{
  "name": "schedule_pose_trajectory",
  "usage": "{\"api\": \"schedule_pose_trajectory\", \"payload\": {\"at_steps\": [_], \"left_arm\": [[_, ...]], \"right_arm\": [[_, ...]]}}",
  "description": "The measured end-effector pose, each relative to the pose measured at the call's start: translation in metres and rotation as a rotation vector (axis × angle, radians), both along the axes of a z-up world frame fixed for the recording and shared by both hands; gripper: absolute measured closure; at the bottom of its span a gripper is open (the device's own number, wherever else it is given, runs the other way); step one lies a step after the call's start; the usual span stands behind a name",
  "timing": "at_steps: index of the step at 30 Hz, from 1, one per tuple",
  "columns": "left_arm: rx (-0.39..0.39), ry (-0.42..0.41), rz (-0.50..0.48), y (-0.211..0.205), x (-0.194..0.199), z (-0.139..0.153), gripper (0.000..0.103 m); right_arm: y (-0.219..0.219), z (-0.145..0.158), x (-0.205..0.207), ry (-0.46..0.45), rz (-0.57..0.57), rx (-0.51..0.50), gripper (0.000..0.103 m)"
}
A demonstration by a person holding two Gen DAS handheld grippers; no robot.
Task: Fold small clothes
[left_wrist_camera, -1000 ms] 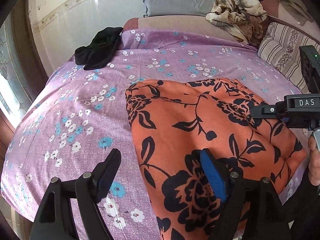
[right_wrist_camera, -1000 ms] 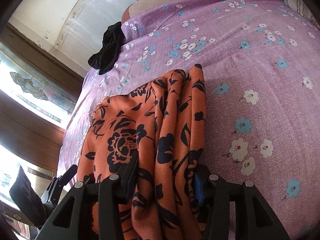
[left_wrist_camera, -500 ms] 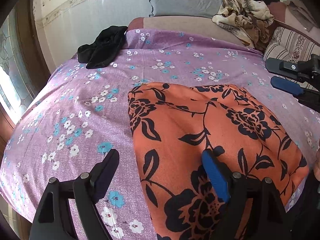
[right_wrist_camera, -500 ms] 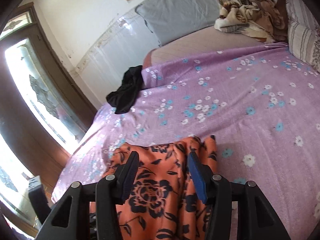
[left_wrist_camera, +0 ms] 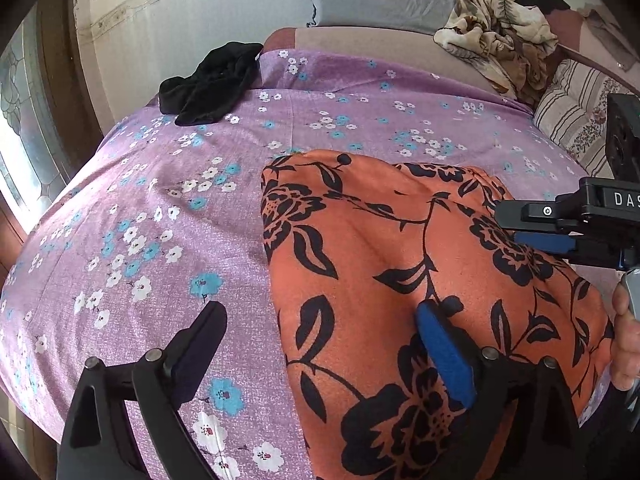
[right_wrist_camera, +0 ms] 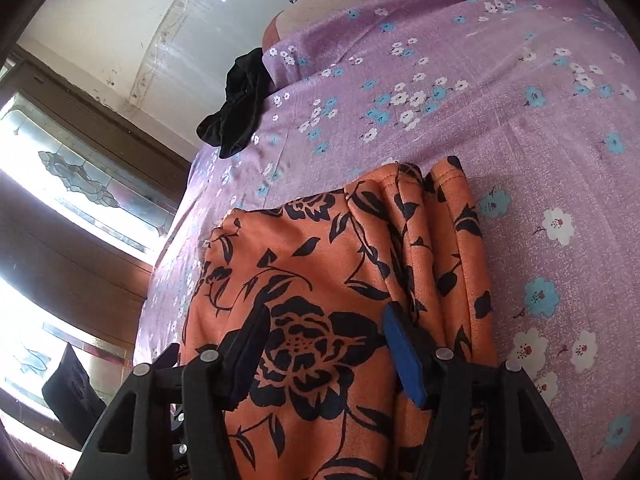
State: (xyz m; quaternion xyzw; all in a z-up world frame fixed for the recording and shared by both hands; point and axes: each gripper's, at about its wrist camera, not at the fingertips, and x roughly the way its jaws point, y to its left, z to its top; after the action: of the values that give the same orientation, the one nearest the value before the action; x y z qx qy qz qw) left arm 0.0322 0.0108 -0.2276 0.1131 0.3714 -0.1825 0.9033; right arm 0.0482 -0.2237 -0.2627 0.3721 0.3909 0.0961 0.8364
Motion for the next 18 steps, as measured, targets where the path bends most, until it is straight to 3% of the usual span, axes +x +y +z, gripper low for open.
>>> {"api": "schedule_pose_trajectory", "payload": {"at_steps": [5, 12, 14, 16, 17, 18], "left_arm": [[0.033, -0.027, 0.005, -0.001, -0.008, 0.002, 0.007], [0.057, -0.009, 0.007, 0.002, -0.017, 0.007, 0.008], [0.055, -0.006, 0.008, 0.005, -0.02, 0.006, 0.008], [0.053, -0.006, 0.004, 0.006, -0.021, 0.005, 0.008], [0.058, -0.007, 0.004, 0.006, -0.021, 0.004, 0.007], [0.057, -0.01, 0.003, 0.006, -0.021, 0.003, 0.007]], "right_arm": [[-0.002, 0.013, -0.022, -0.036, 0.008, 0.007, 0.04], [0.001, 0.047, -0.073, -0.209, 0.09, 0.13, 0.04], [0.004, 0.04, -0.081, -0.177, 0.096, 0.141, 0.041], [0.007, 0.019, -0.081, -0.054, 0.104, 0.131, 0.043], [0.009, 0.004, -0.077, 0.023, 0.114, 0.131, 0.058], [0.009, -0.009, -0.074, 0.073, 0.119, 0.147, 0.066]]}}
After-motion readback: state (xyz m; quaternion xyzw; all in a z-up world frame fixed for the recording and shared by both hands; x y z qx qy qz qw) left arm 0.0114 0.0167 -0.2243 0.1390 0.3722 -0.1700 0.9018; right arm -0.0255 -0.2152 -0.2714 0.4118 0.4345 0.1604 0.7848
